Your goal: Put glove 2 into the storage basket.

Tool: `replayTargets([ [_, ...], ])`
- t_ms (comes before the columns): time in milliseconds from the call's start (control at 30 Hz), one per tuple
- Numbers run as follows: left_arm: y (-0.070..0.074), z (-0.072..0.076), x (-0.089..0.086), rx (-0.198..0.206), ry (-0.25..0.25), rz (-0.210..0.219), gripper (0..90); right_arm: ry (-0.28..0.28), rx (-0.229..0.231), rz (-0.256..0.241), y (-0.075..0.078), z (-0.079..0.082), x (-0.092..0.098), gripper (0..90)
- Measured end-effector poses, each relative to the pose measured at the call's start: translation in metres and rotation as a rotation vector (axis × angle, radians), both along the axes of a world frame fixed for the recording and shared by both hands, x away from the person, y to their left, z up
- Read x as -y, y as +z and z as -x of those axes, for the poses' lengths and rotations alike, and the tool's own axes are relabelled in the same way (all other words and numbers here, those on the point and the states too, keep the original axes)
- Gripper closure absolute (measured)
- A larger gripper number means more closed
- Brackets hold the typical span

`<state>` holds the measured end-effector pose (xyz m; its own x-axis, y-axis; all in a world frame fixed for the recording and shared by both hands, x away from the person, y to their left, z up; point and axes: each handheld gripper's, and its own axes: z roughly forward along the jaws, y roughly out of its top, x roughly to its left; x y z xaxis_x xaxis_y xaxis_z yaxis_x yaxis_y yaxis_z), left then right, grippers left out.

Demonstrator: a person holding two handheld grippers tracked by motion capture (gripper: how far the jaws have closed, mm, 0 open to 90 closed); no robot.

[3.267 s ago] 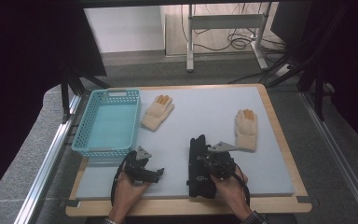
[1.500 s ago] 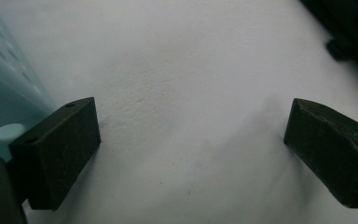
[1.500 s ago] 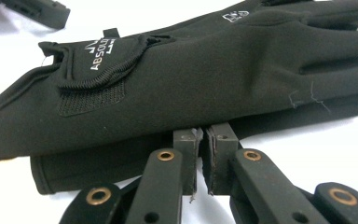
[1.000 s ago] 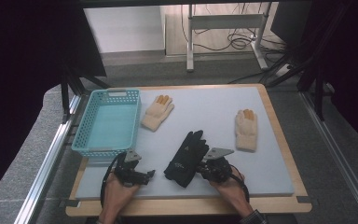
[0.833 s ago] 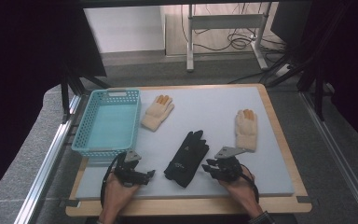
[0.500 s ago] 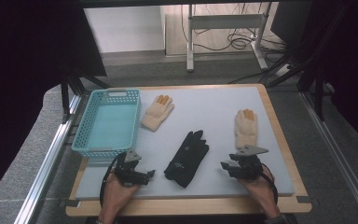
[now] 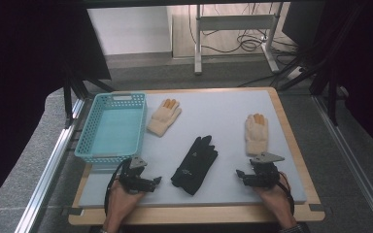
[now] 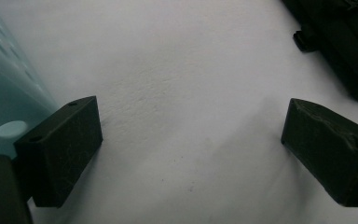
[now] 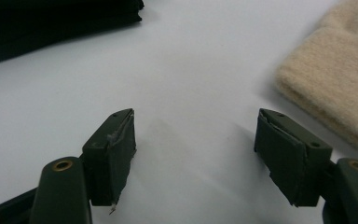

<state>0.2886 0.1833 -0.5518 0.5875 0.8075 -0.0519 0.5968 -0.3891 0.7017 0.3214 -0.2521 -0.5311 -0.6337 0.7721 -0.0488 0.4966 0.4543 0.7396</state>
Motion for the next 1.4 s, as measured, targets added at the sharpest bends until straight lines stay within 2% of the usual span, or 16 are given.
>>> replayTargets([
  [167, 0.001, 0.002, 0.002, 0.001, 0.027, 0.006, 6.4, -0.001, -0.001, -0.003, 0.000, 0.000, 0.000, 28.3],
  [267, 0.004, 0.003, 0.006, -0.011, 0.024, 0.031, 6.4, -0.001, -0.001, -0.003, 0.000, 0.000, 0.000, 28.3],
  [433, 0.022, 0.007, 0.021, 0.000, -0.002, 0.023, 6.0, -0.001, 0.000, -0.004, 0.000, 0.000, 0.000, 28.3],
  [567, 0.037, 0.007, 0.035, -0.006, -0.034, 0.047, 5.5, -0.001, -0.001, -0.005, 0.000, 0.000, 0.001, 28.1],
  [800, 0.057, -0.002, 0.080, -0.019, -0.081, 0.065, 0.9, 0.002, 0.000, -0.004, 0.000, 0.000, 0.001, 27.6],
  [900, 0.060, -0.007, 0.100, -0.032, -0.089, 0.050, 0.0, 0.004, -0.002, -0.005, 0.000, 0.000, 0.001, 27.1],
  [1067, 0.055, -0.018, 0.130, -0.049, -0.090, 0.016, 0.0, 0.006, -0.004, -0.007, 0.000, 0.000, 0.001, 26.4],
  [1167, 0.045, -0.022, 0.142, -0.060, -0.065, -0.008, 0.0, 0.008, -0.005, -0.007, 0.000, 0.000, 0.001, 26.1],
  [1300, 0.031, -0.027, 0.144, -0.084, -0.018, -0.059, 0.0, 0.010, -0.006, -0.008, 0.000, 0.000, 0.001, 25.8],
  [1367, 0.023, -0.032, 0.137, -0.111, 0.002, -0.061, 0.0, 0.010, -0.006, -0.007, 0.000, 0.000, 0.001, 25.8],
  [1400, 0.021, -0.033, 0.134, -0.123, 0.002, -0.048, 0.0, 0.010, -0.007, -0.007, 0.000, 0.000, 0.001, 25.7],
])
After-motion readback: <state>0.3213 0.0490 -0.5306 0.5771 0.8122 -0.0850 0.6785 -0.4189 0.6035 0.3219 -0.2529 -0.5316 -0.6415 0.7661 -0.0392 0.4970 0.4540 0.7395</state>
